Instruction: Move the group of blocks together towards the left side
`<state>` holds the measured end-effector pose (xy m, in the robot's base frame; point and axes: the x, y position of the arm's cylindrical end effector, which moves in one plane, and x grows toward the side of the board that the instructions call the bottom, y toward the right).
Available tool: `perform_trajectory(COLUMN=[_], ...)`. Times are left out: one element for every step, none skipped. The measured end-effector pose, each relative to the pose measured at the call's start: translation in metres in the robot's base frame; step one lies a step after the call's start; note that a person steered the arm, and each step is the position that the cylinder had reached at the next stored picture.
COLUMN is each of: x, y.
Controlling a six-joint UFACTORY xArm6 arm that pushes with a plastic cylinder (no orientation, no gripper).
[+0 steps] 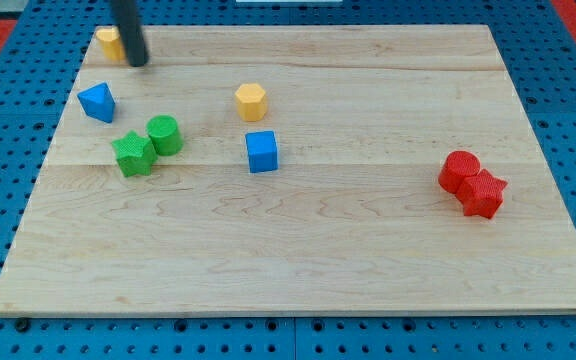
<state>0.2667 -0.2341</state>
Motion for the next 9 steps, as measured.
perform_trajectory(x=[0.051, 0.087, 0.058, 0.02, 0.027, 0.069, 0.076, 0.078, 0.067], y=[-0.011, 0.025, 0.075, 0.193, 0.238, 0.201, 0.112, 0.092, 0.23])
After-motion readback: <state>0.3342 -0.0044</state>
